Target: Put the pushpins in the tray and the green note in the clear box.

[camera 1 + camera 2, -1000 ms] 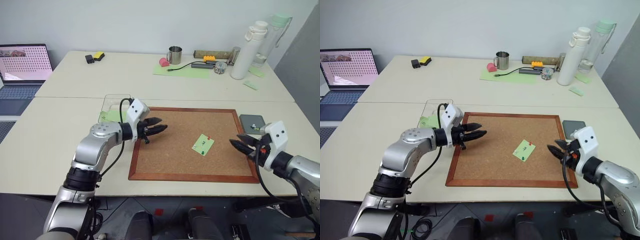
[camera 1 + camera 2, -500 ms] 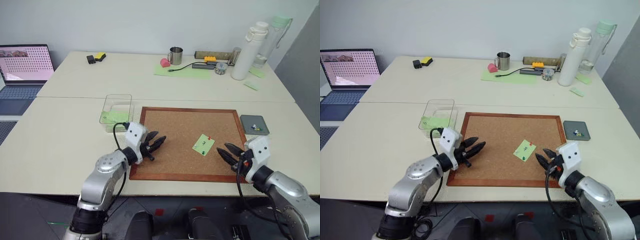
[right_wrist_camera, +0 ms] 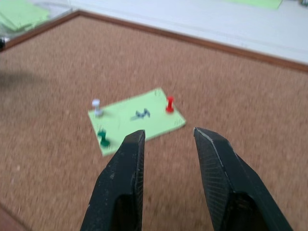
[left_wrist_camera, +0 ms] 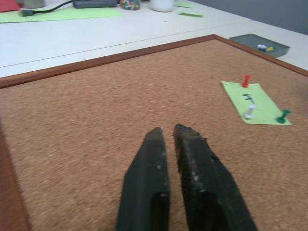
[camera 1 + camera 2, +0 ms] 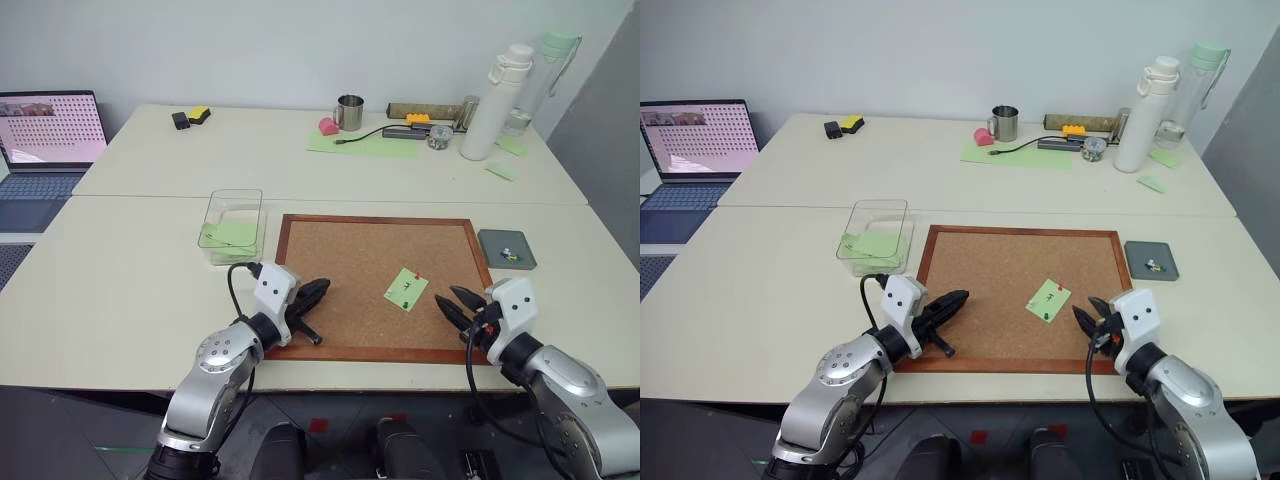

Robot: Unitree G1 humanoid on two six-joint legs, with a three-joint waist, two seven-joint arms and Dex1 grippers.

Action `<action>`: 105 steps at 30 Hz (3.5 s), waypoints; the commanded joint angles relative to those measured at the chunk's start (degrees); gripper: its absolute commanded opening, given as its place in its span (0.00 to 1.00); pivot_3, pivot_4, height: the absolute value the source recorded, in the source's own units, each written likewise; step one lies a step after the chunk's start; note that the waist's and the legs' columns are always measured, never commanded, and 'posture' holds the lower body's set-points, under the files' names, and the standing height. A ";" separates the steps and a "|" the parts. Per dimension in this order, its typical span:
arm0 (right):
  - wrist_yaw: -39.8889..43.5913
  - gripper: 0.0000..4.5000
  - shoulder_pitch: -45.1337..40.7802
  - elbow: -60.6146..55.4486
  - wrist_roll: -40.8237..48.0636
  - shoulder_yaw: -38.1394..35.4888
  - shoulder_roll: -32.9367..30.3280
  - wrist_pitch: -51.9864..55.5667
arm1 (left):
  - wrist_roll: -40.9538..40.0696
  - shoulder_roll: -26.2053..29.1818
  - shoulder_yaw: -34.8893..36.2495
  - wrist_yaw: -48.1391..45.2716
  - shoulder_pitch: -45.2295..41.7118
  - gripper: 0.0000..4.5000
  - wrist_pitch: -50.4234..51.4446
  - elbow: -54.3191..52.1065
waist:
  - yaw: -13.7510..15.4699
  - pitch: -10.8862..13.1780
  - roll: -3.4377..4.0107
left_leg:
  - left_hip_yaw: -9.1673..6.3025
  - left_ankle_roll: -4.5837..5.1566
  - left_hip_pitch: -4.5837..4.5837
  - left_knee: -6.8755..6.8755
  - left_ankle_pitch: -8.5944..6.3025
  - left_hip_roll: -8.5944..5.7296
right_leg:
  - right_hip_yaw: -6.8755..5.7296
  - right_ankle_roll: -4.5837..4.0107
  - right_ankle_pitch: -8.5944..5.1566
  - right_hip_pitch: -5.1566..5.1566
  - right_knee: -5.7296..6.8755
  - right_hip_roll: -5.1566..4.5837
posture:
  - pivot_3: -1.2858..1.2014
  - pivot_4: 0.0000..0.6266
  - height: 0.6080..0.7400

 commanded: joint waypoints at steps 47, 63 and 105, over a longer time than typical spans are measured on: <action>0.51 0.01 -20.40 24.98 -4.09 4.64 11.15 -9.27 | 5.58 1.53 -5.46 -2.42 -3.30 0.00 -0.48 11.59 | -0.22 -0.63 0.56 | 0.10 0.01 0.34 -0.13 -0.01 -0.02 | 0.09 -0.02 -0.02 0.22 -0.01 0.11 | 0.52 0.24 1.00; 0.94 0.01 -18.01 15.37 0.45 1.85 9.15 -1.42 | 5.03 1.52 -4.81 -2.26 -3.24 0.00 0.01 11.83 | -0.25 -0.65 0.61 | 0.09 0.01 0.36 -0.15 -0.01 0.02 | 0.15 0.12 -0.11 0.20 -0.01 0.11 | 0.52 0.24 1.00; -5.47 0.24 -45.26 69.33 -6.98 -11.15 -2.59 -18.63 | 5.14 2.25 -4.53 -1.87 -1.75 0.00 -0.37 10.83 | -0.50 -0.67 0.77 | 0.33 0.01 0.68 -0.48 0.00 -0.03 | 0.46 0.08 -0.12 0.26 -0.06 0.14 | 0.52 0.24 1.00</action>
